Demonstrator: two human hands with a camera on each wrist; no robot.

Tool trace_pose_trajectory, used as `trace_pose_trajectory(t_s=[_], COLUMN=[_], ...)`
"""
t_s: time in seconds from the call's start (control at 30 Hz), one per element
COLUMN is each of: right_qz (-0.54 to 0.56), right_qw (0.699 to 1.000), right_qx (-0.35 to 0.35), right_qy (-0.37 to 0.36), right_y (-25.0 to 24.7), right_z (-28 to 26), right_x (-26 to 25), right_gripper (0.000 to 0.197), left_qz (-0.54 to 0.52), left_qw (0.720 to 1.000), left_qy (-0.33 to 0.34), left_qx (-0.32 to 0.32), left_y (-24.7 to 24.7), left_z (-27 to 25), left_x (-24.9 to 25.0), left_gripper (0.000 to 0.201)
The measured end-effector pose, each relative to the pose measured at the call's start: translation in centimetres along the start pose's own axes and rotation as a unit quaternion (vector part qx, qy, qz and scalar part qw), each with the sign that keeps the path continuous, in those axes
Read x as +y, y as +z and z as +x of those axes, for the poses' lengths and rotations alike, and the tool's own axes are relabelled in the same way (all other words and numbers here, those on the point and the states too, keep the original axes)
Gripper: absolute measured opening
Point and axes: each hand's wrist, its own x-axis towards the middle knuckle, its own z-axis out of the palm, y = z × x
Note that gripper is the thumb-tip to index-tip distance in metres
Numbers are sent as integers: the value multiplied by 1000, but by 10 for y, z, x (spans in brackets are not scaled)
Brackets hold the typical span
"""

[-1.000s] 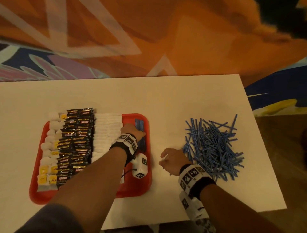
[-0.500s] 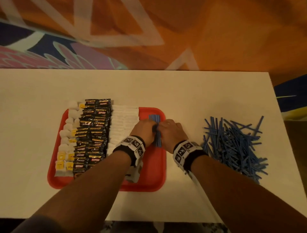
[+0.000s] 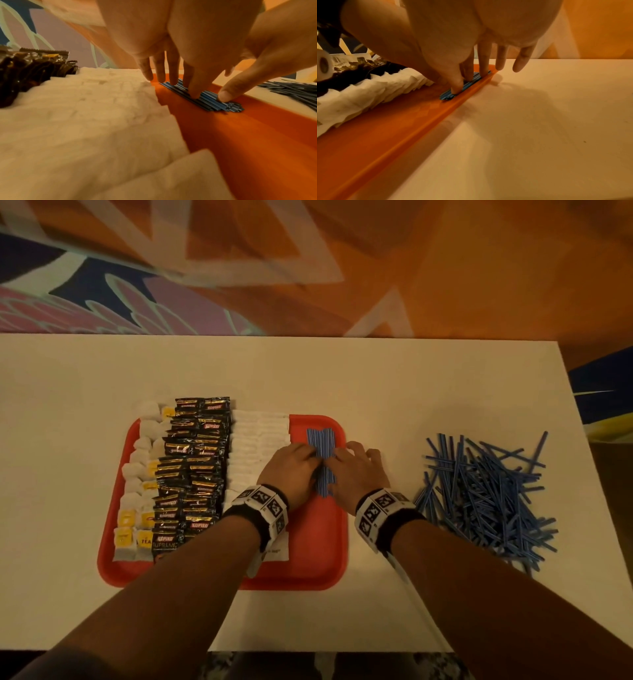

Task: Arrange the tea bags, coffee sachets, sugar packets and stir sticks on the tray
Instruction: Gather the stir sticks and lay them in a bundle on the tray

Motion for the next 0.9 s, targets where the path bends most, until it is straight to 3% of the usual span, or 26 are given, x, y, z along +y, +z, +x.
trace_pose_trajectory(t_s=[0.17, 0.37, 0.47, 0.57, 0.67, 0.77, 0.9], right_qz=[8, 67, 111, 151, 217, 274, 291], right_qw=[1000, 998, 992, 984, 964, 934, 892], right_qx=[0, -2, 26, 25, 23, 23, 33], right_qy=[2, 16, 49, 95, 150, 227, 343], right_y=[1, -3, -8, -4, 4, 10, 24], right_z=[-1, -11, -30, -55, -83, -113, -152], right_x=[-2, 3, 14, 33, 63, 102, 162], right_gripper=[48, 50, 38, 44, 50, 52, 61], left_qz=[37, -3, -43, -58, -42, -52, -63], left_qw=[999, 999, 999, 997, 997, 988, 976], left_qy=[22, 17, 2, 35, 47, -36, -113], left_qx=[-1, 31, 32, 28, -50, -137, -173], left_y=[3, 6, -1, -2, 4, 16, 34], left_z=[-3, -11, -9, -4, 7, 21, 37], left_x=[-2, 4, 27, 60, 100, 135, 171], left_gripper=[38, 38, 34, 29, 40, 56, 65])
